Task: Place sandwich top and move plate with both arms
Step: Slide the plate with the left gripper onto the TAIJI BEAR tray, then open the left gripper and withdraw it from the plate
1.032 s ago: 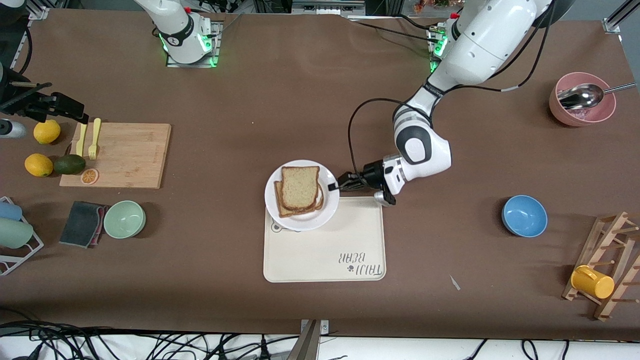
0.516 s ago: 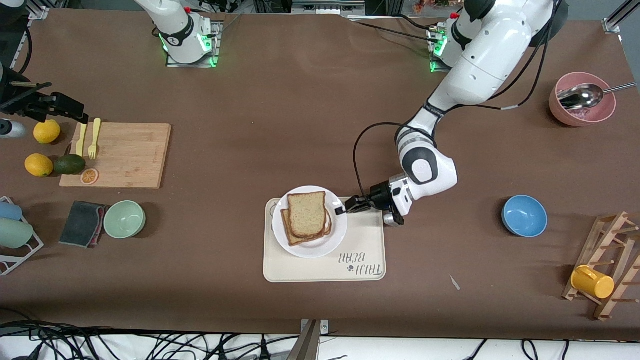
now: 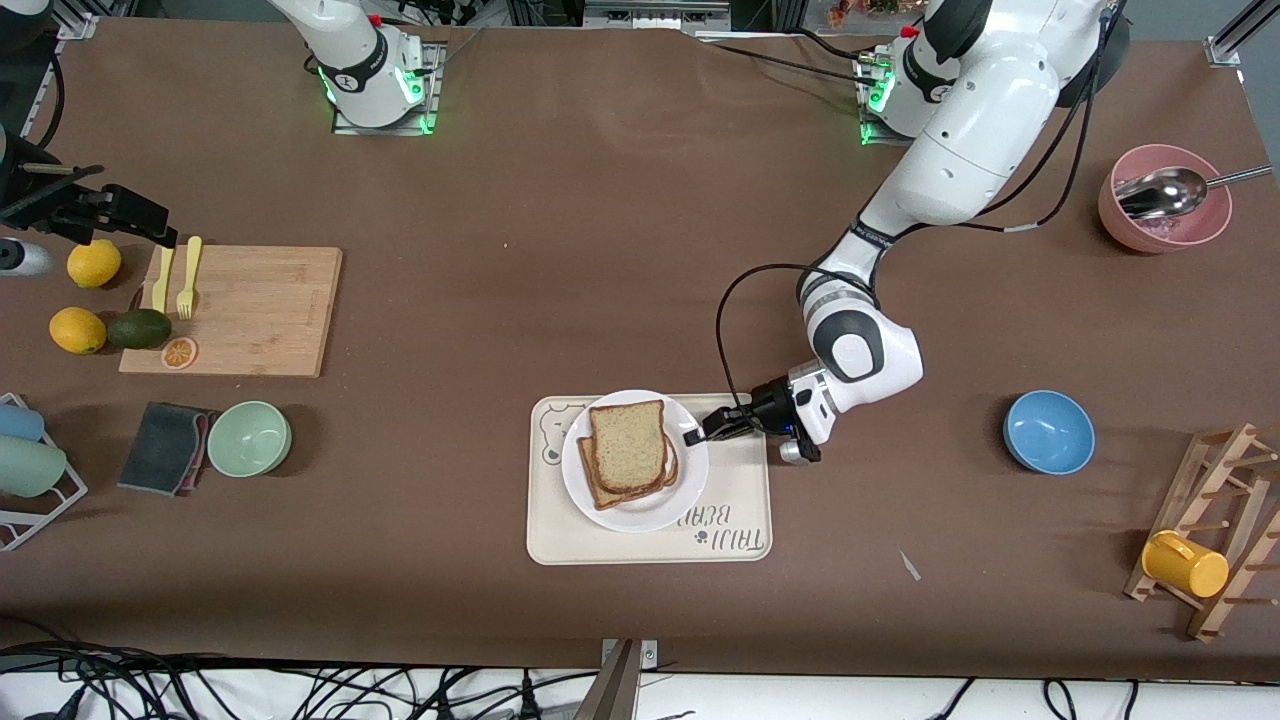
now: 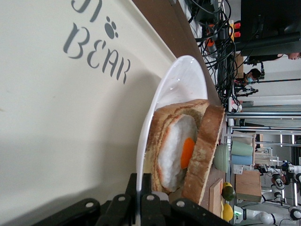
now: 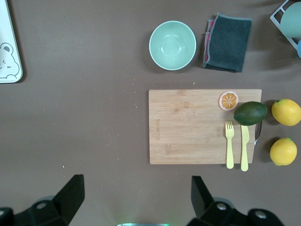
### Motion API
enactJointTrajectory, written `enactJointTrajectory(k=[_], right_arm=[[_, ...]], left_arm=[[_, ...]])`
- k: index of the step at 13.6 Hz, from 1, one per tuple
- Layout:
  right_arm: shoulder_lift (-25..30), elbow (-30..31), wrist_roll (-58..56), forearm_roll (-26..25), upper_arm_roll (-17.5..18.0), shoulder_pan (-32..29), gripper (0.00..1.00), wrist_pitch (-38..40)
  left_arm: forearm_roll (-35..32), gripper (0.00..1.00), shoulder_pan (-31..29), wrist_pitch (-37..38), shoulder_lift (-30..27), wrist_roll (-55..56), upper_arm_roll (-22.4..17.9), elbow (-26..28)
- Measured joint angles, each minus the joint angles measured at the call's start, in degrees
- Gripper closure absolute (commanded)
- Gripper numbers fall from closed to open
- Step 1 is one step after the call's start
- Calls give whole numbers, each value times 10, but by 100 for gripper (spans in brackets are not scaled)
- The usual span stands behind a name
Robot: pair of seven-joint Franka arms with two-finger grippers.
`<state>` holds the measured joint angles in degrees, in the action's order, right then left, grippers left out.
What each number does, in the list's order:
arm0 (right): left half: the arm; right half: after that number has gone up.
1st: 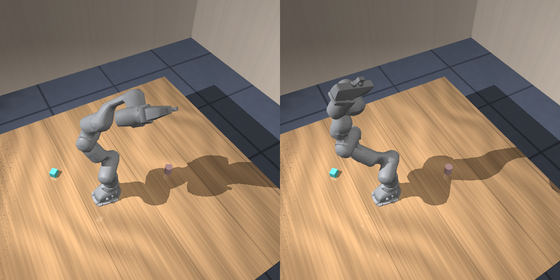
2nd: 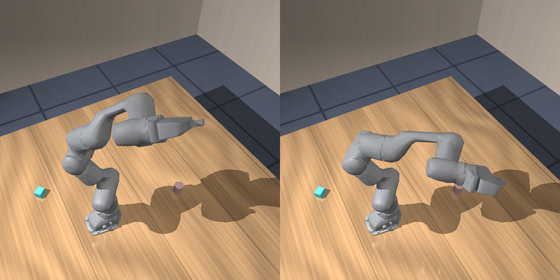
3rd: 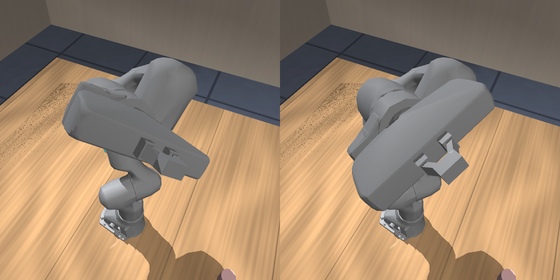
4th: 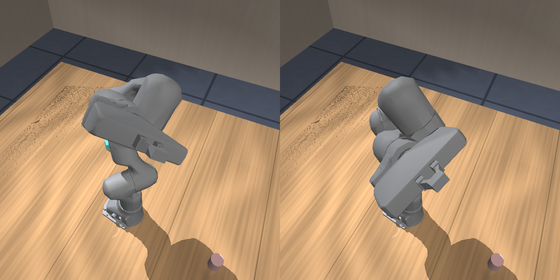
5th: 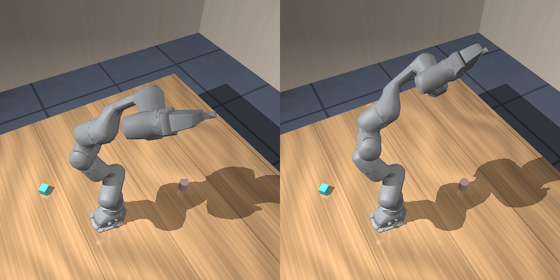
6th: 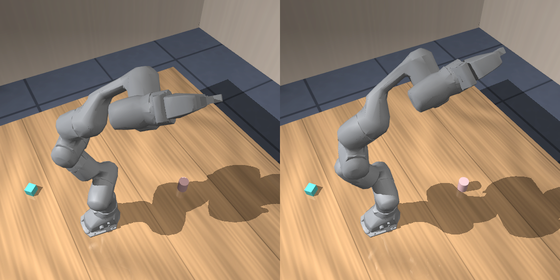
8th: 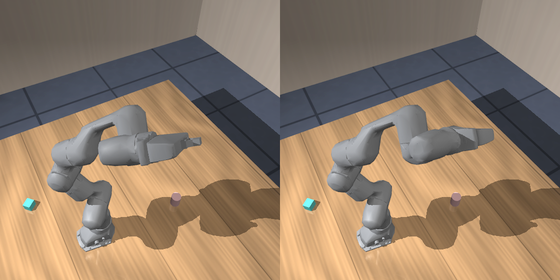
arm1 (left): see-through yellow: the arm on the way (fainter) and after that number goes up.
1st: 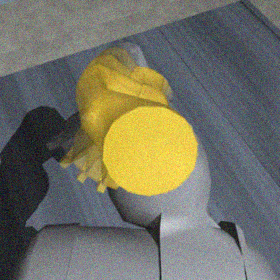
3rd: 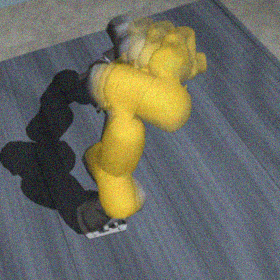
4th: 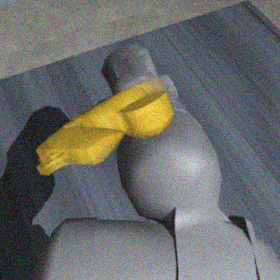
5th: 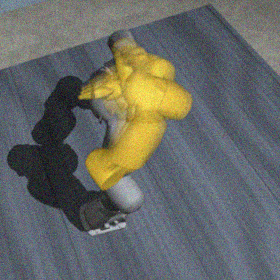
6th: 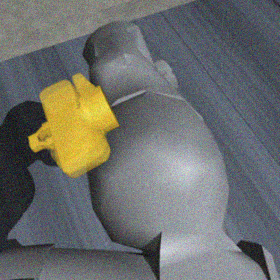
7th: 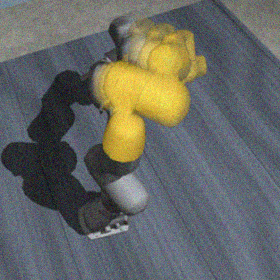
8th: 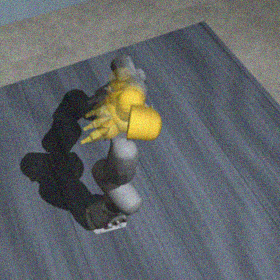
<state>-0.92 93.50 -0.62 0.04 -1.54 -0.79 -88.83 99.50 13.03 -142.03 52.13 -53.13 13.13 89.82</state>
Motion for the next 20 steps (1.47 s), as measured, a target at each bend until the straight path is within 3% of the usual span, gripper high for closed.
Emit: enactJointTrajectory(k=[3,6,7,12,15,18,20], right_arm=[[0,0,0,0,0,0,0,0],[0,0,0,0,0,0,0,0],[0,0,0,0,0,0,0,0],[0,0,0,0,0,0,0,0],[0,0,0,0,0,0,0,0],[0,0,0,0,0,0,0,0],[0,0,0,0,0,0,0,0]], left_arm=[[0,81,0,0,1,0,-6,-2],[0,51,0,0,1,0,-12,-3],[0,45,0,0,1,0,-15,-4],[-12,38,-2,1,1,38,-28,-25],[-101,30,-8,3,-3,148,-32,-51],[-158,16,-19,6,-21,202,-33,-58],[-232,9,-30,9,-35,258,-34,-58]])
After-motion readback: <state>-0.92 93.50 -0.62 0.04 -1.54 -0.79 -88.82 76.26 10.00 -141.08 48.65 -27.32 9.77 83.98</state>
